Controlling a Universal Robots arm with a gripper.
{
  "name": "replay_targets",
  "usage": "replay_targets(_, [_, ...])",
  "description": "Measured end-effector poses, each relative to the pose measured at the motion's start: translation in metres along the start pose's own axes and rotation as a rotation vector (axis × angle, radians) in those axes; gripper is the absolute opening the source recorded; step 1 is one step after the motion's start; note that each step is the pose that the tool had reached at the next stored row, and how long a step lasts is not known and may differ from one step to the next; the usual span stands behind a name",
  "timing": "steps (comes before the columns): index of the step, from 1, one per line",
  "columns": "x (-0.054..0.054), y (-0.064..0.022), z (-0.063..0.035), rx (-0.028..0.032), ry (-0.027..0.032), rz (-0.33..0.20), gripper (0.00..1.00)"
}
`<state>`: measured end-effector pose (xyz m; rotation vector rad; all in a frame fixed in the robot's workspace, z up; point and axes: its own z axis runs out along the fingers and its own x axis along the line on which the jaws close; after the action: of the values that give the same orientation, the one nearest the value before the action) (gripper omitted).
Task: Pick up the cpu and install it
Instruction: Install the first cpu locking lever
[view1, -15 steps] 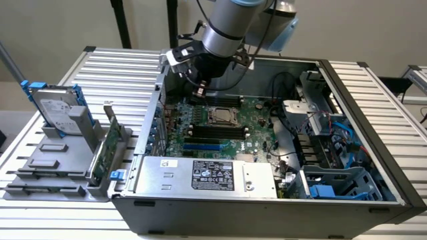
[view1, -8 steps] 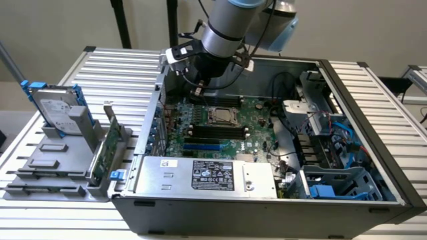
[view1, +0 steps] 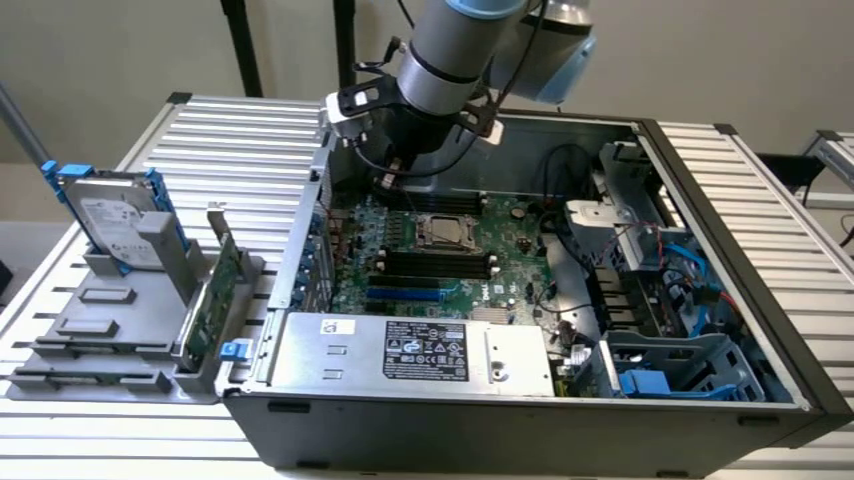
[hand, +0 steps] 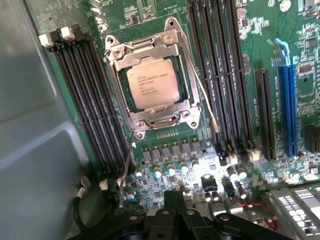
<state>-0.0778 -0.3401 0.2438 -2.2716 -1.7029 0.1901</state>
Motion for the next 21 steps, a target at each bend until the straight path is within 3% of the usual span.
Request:
replay_targets(3, [-0.0007,-0.0023,0.0003,0.0043,0.0194,0.013,0.11])
replay_targets(6, [-0.0008,-0.0028,0.0004,0.0042,0.0353,0.042,0.11])
replay_targets(10, [-0.0008,-0.0029,0.0006,0.0003,0.0545,0.097,0.11])
replay_targets(18, [-0.001,-0.0021,0.0028,-0.0111,0.0989,0.23,0.11])
replay_targets(21, [-0.0011,-0.0021,0.003,-0.0118,0.1152,0.263,0.11])
